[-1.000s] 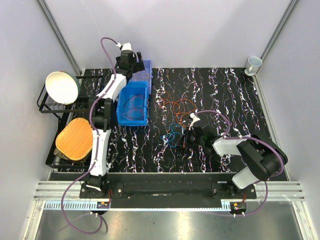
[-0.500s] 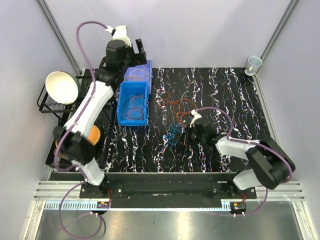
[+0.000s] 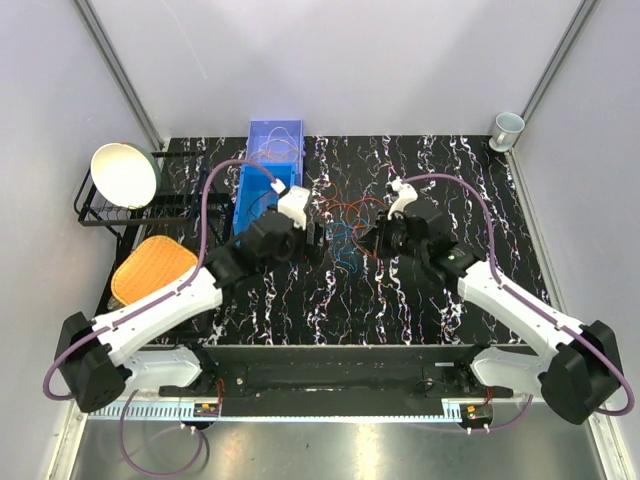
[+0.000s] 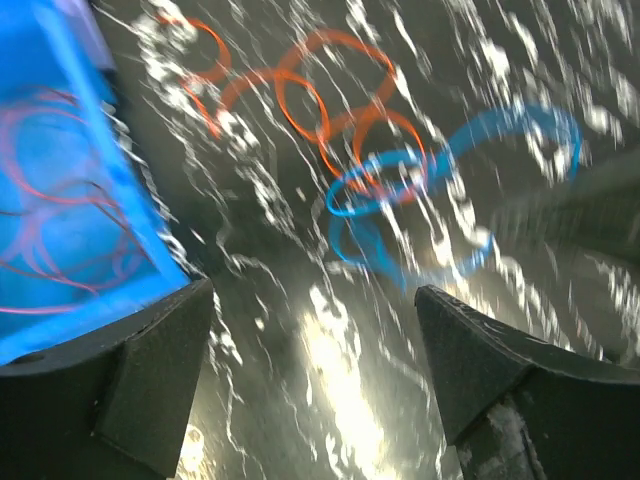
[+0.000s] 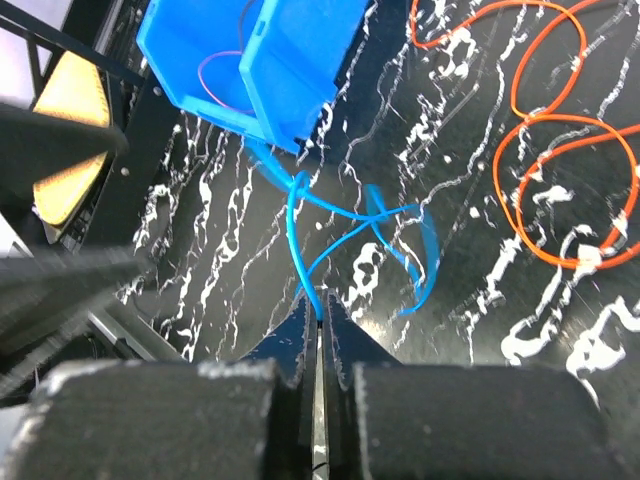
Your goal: Untangle the cables
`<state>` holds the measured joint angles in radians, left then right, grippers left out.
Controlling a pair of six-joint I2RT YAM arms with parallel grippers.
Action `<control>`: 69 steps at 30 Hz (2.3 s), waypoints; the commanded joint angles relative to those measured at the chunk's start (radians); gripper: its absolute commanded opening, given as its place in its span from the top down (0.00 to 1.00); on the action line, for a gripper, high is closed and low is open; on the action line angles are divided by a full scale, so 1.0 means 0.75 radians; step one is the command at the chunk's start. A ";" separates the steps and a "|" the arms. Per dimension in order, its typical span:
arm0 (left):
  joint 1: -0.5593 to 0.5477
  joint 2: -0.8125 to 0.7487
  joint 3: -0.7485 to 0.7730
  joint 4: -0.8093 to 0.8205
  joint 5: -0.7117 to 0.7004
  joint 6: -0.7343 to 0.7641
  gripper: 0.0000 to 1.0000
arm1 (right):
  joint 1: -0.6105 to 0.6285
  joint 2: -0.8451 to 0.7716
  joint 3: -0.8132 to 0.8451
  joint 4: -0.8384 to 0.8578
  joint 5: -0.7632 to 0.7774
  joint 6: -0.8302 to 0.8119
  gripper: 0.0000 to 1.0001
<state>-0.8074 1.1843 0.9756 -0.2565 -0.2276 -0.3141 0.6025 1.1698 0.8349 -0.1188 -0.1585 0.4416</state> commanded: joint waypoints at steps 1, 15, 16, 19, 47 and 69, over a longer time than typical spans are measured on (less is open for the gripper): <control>-0.044 -0.141 -0.098 0.256 0.019 0.043 0.13 | 0.011 -0.075 0.087 -0.183 0.027 -0.051 1.00; -0.120 -0.076 -0.164 0.442 0.103 0.040 0.15 | 0.009 -0.222 0.173 -0.375 -0.022 -0.098 1.00; -0.126 -0.062 -0.151 0.444 0.089 0.043 0.15 | 0.009 -0.230 0.175 -0.390 -0.026 -0.098 1.00; -0.145 -0.014 -0.135 0.452 0.070 0.045 0.14 | 0.011 -0.253 0.182 -0.416 -0.026 -0.100 1.00; -0.177 0.237 -0.125 0.786 -0.116 -0.029 0.26 | 0.009 -0.355 0.243 -0.506 -0.357 -0.100 1.00; -0.079 0.250 -0.096 0.588 -0.300 -0.054 1.00 | 0.009 -0.498 0.255 -0.676 -0.259 -0.092 1.00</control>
<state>-0.9287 1.3884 0.8639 0.2512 -0.3691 -0.3473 0.6025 0.8547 1.0328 -0.6006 -0.3962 0.3752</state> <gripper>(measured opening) 0.012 0.014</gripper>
